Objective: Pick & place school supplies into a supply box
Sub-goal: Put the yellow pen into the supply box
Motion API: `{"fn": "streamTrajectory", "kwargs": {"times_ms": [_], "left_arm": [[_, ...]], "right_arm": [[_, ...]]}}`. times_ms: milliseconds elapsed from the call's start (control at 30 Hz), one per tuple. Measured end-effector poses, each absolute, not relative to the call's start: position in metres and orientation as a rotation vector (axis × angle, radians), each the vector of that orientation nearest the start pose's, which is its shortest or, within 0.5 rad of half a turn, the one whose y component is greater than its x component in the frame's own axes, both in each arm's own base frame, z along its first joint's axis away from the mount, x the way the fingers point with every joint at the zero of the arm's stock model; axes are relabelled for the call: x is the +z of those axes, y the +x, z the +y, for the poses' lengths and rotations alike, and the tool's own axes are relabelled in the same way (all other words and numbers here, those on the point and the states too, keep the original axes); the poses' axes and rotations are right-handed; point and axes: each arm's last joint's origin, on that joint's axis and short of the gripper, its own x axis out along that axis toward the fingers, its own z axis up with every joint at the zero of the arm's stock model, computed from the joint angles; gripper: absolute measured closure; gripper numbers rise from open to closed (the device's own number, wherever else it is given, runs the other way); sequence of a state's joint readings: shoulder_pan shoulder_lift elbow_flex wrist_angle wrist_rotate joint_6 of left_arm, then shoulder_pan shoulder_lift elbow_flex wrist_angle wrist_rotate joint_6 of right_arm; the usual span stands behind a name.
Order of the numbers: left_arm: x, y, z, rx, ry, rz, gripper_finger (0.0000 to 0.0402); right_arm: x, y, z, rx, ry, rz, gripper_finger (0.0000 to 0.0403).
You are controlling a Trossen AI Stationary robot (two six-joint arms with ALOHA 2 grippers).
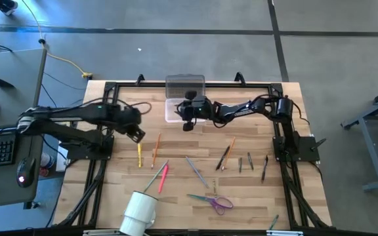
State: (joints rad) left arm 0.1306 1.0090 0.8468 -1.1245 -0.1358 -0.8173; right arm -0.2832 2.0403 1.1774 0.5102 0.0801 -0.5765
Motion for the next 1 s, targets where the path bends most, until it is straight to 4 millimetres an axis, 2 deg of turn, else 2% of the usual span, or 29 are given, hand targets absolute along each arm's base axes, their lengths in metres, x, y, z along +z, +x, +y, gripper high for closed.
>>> {"fn": "streamTrajectory", "kwargs": {"times_ms": [100,300,500,633,867,1000], "left_arm": [[0.234,0.167,0.026,0.792,-0.695,1.226,0.0305],[0.203,0.188,0.025,0.774,-0.752,1.437,0.0305],[0.182,0.209,0.025,0.719,-0.817,1.491,0.0305],[0.174,0.214,0.026,0.675,-0.786,1.518,0.0305],[0.174,0.208,0.026,0.803,-0.785,1.541,0.0305],[0.174,0.207,0.027,0.820,-0.768,1.538,0.0305]], "right_arm": [[0.158,0.416,-0.126,-0.312,-0.593,0.486,0.0285],[0.155,0.411,-0.132,-0.435,-0.718,0.615,0.0285],[0.152,0.406,-0.141,-0.465,-0.759,0.691,0.0285],[0.152,0.405,-0.144,-0.476,-0.756,0.695,0.0285],[0.152,0.406,-0.143,-0.448,-0.753,0.683,0.0285],[0.152,0.405,-0.144,-0.430,-0.747,0.675,0.0285]]}}
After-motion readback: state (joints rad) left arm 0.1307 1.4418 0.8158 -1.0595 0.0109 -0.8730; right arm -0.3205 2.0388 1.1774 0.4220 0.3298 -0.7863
